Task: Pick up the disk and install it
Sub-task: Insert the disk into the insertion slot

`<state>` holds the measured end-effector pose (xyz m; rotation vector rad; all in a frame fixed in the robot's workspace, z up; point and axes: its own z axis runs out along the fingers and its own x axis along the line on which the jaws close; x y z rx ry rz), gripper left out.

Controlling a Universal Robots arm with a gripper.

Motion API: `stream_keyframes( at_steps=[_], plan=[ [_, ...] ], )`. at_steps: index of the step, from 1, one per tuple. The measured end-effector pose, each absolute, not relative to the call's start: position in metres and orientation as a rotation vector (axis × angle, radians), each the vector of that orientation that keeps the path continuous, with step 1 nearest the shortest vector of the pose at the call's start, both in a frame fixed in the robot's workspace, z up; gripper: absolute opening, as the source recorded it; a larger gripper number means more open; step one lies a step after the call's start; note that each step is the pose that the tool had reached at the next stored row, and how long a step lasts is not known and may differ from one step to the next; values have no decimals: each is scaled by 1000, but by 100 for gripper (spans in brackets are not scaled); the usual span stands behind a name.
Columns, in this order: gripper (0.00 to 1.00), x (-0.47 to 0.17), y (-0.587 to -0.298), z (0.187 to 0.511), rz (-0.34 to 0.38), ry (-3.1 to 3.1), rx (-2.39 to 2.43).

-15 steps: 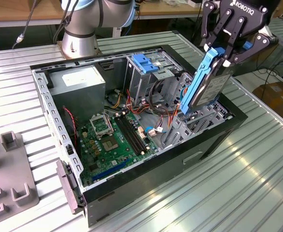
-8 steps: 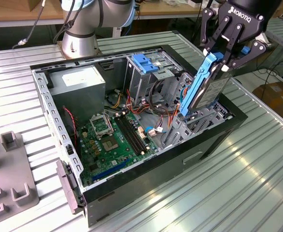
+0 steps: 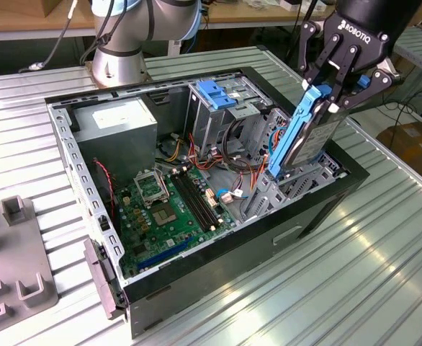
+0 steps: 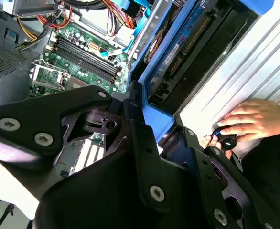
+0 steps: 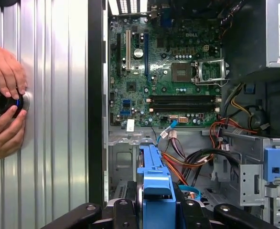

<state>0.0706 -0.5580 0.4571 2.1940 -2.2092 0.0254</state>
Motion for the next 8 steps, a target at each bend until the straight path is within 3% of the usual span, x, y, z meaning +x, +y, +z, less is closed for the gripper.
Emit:
stream_keyframes(
  at_steps=[8],
  plan=[
    [36,71,-558,451,25,-2210,2193]
  ],
)
